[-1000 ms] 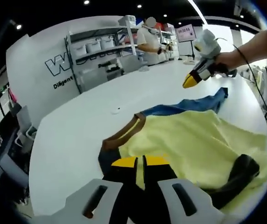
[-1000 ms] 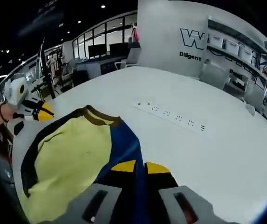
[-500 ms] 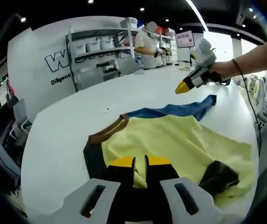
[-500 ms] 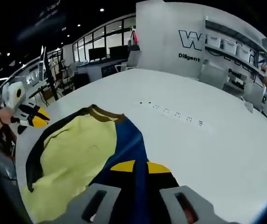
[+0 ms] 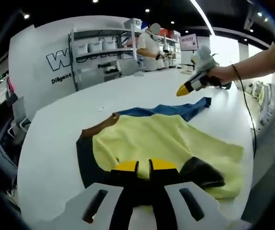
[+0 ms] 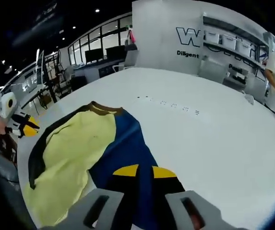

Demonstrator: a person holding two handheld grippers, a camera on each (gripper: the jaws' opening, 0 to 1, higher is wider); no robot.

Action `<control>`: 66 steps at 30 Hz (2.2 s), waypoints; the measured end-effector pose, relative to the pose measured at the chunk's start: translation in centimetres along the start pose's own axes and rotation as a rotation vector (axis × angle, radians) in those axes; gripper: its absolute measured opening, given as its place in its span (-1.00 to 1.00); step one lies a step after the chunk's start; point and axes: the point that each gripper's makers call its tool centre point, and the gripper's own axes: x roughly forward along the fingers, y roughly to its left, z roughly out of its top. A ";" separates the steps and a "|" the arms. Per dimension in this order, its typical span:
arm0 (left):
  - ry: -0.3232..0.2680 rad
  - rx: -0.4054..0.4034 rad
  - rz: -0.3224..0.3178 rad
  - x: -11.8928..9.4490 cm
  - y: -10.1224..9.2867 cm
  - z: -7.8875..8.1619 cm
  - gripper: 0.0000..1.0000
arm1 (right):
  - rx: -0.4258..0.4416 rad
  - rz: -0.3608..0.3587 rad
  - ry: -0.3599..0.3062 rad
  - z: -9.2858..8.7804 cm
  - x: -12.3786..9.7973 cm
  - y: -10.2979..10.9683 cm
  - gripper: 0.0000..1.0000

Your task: Fold the garment on the visible template until the final outline fits inside the template.

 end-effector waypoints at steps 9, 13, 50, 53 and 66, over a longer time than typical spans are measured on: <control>0.097 -0.054 0.089 -2.3 -1.2 -3.9 -0.70 | 0.015 -0.025 0.028 -2.0 -0.7 -0.8 -0.93; 0.127 -0.153 0.057 -2.9 -2.5 -5.2 -0.70 | 0.026 -0.033 0.031 -2.6 -1.2 -0.9 -0.93; 0.271 -0.423 0.053 -2.6 -5.2 -8.2 -0.66 | 0.172 0.132 0.047 -9.6 -6.2 12.6 -0.88; 0.277 -0.439 0.056 -2.5 -5.4 -8.4 -0.65 | 0.196 0.152 0.077 -10.2 -6.6 13.6 -0.87; 0.259 -0.466 0.154 -2.4 -4.4 -8.4 -0.53 | 0.156 0.217 0.226 -13.2 -8.4 18.0 -0.65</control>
